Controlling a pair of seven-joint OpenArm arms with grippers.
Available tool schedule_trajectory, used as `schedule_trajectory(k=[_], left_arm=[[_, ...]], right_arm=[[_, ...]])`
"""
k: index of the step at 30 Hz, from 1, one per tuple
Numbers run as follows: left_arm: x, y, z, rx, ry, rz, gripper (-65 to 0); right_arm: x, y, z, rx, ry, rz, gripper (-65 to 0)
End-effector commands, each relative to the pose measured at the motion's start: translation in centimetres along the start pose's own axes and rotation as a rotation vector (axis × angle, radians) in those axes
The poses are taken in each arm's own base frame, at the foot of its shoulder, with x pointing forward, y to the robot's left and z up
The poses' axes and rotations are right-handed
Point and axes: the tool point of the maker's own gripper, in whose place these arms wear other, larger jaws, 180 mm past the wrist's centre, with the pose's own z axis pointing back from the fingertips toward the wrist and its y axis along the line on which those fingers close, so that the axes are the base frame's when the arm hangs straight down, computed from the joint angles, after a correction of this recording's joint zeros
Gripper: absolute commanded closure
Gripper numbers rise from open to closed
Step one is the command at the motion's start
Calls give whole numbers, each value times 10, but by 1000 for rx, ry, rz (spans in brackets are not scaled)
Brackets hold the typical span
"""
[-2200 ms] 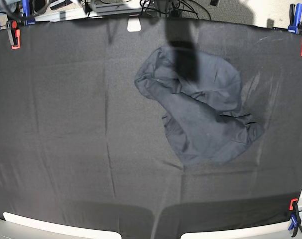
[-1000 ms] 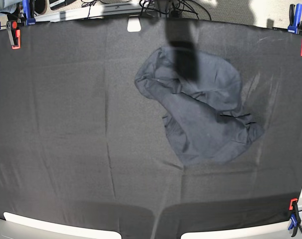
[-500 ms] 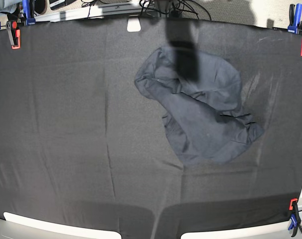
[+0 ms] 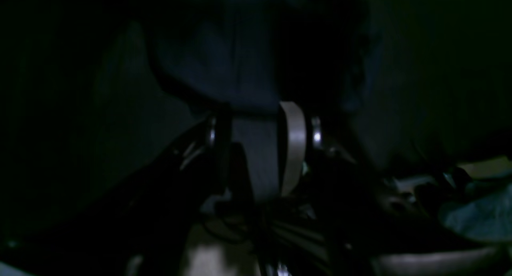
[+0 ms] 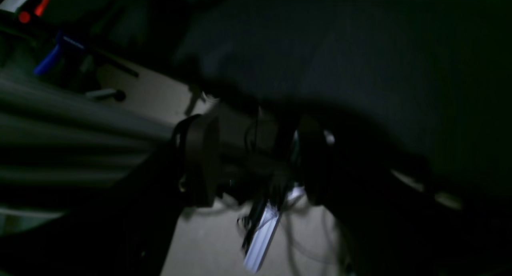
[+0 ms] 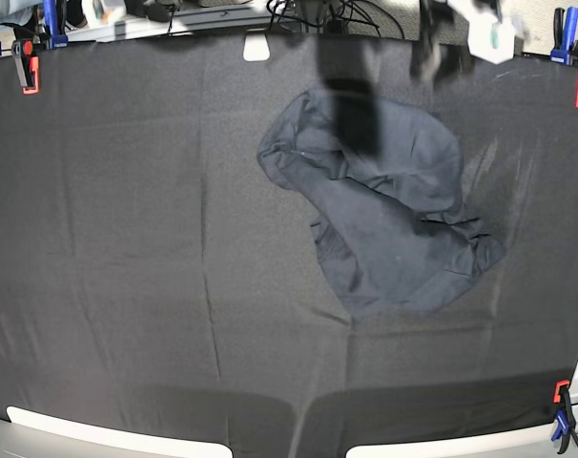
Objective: Layout the t-shirt on the table in an organized manner, then fold the t-shirt properly
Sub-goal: 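Lower both grippers onto the crumpled navy t-shirt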
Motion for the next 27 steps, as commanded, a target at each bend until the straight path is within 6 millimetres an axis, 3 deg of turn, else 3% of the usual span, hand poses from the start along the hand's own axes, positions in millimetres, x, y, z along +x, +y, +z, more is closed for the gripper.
schedule_trajectory(k=[1, 6, 10, 14, 18, 22, 27], left_arm=[[13, -2, 0, -12, -47, 0, -181], [43, 1, -33, -47, -116, -35, -181], [85, 0, -63, -111, -195, 24, -181], [126, 4, -77, -119, -311, -17, -181], [147, 7, -88, -121, -336, -53, -181], [164, 9, -101, -119, -322, -94, -181], [207, 10, -106, -120, -428, -137, -181]], right_arm=[[15, 8, -1, 44, -50, 12, -309], [73, -9, -26, 38, -257, -14, -309], [126, -22, -47, 55, -399, -11, -309], [176, -27, -54, 77, -555, 19, -309], [222, -28, -56, 102, -701, 40, -309], [258, -25, -56, 120, -814, 65, -309], [286, -24, -61, 134, -838, 129, -309]])
